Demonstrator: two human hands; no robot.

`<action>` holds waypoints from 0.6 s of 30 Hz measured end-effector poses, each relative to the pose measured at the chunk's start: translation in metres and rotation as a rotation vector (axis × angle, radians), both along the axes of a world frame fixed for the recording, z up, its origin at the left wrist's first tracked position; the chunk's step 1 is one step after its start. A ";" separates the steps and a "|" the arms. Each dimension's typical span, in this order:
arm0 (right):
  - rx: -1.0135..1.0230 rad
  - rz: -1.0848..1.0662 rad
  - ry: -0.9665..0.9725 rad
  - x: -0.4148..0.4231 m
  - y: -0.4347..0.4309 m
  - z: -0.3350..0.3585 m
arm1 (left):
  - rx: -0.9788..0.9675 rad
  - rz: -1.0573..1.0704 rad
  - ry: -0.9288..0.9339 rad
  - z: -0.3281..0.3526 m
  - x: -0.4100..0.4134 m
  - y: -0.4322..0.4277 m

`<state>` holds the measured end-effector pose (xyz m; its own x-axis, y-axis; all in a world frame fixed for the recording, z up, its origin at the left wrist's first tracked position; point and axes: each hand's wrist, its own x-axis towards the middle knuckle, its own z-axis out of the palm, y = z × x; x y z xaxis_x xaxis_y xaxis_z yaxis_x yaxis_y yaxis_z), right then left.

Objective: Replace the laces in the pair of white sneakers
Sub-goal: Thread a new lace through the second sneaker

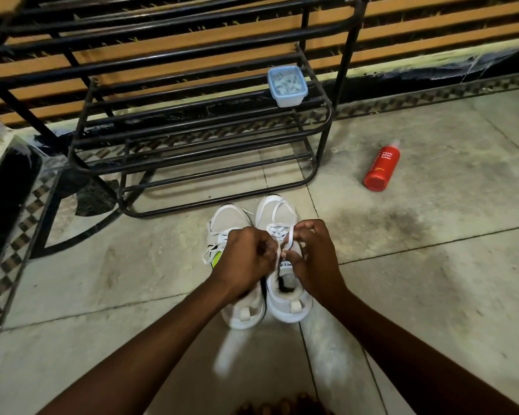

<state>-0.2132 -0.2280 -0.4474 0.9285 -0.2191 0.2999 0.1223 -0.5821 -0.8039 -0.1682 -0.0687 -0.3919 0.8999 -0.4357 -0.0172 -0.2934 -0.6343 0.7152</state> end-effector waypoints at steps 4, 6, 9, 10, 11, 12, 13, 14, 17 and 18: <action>-0.001 -0.043 -0.043 -0.011 -0.003 -0.013 | 0.077 -0.079 -0.003 0.002 0.008 0.003; 0.048 -0.076 -0.047 -0.013 -0.002 -0.015 | 0.138 -0.121 -0.062 0.004 0.010 0.007; 0.072 -0.117 -0.014 -0.013 0.002 -0.014 | 0.225 -0.219 -0.176 0.009 0.013 0.015; 0.075 -0.125 -0.007 -0.013 0.004 -0.014 | 0.257 -0.256 -0.205 0.012 0.013 0.018; 0.076 -0.130 -0.001 -0.013 0.004 -0.014 | 0.285 -0.289 -0.232 0.015 0.014 0.020; 0.078 -0.133 0.005 -0.013 0.005 -0.014 | 0.308 -0.313 -0.262 0.017 0.014 0.022; 0.080 -0.136 0.008 -0.013 0.005 -0.013 | 0.327 -0.340 -0.293 0.018 0.014 0.024; 0.080 -0.138 0.009 -0.013 0.005 -0.013 | 0.345 -0.366 -0.324 0.019 0.014 0.026; 0.076 -0.138 0.018 -0.013 0.007 -0.011 | 0.418 -0.378 -0.340 0.018 0.013 0.031; 0.071 -0.140 0.020 -0.013 0.007 -0.010 | 0.431 -0.367 -0.341 0.017 0.013 0.032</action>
